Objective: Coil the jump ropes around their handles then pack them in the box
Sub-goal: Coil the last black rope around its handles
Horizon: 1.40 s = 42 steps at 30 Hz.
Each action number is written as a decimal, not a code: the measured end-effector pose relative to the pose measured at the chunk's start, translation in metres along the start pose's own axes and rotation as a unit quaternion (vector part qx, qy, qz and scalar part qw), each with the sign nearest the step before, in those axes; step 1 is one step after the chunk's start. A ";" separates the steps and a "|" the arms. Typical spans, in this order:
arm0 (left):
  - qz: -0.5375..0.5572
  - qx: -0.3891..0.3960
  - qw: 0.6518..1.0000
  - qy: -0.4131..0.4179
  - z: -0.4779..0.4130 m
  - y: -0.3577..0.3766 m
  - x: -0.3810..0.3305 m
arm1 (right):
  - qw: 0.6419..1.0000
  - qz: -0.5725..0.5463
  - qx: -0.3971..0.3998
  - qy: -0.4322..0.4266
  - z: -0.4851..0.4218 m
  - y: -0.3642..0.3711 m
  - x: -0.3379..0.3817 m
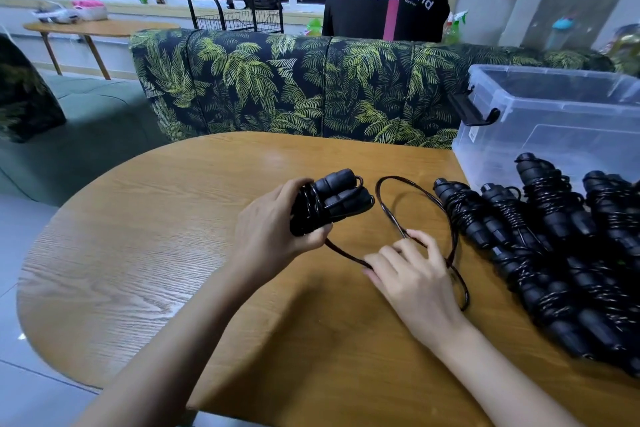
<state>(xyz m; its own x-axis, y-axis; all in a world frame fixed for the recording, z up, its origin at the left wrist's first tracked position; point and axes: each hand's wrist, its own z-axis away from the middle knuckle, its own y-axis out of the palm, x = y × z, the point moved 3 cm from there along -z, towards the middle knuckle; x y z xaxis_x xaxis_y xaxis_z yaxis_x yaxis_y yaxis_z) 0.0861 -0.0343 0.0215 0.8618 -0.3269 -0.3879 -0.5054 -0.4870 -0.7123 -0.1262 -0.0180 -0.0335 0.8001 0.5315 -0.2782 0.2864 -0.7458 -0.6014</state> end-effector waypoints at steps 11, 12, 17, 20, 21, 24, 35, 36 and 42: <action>0.033 -0.022 0.999 0.006 -0.006 -0.010 0.020 | 0.998 -0.063 0.001 0.031 0.002 0.009 -0.037; 0.037 -0.025 0.999 0.004 -0.006 -0.011 0.022 | 0.997 -0.073 0.005 0.037 0.001 0.010 -0.040; 0.066 -0.031 0.997 -0.001 -0.007 -0.014 0.032 | 0.984 -0.160 0.061 0.042 -0.007 0.015 -0.050; 0.080 -0.026 0.996 0.009 -0.008 -0.018 0.039 | 0.945 -0.281 0.119 0.117 -0.013 0.021 -0.060; 0.084 -0.020 0.996 0.015 -0.008 -0.019 0.041 | 0.927 -0.315 0.141 0.147 -0.015 0.025 -0.064; 0.104 -0.005 0.994 0.041 -0.005 -0.020 0.044 | 0.867 -0.397 0.195 0.230 -0.021 0.032 -0.076; -0.042 0.077 0.958 0.272 0.007 -0.027 0.017 | 0.758 -0.489 0.354 0.247 -0.090 0.043 -0.083; -0.075 0.086 0.947 0.300 0.009 -0.025 0.009 | 0.762 -0.471 0.362 0.257 -0.096 0.045 -0.081; -0.208 0.093 0.934 0.277 0.014 -0.013 -0.007 | 0.829 -0.416 0.285 0.242 -0.134 0.029 -0.051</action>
<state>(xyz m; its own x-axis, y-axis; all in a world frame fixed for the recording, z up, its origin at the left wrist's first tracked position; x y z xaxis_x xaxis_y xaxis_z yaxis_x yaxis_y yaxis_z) 0.0876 -0.0141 0.0252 0.8012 -0.5339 0.2703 -0.0713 -0.5336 -0.8427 -0.0876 -0.1208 0.0637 0.6082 0.4408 0.6602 0.6592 0.1829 -0.7294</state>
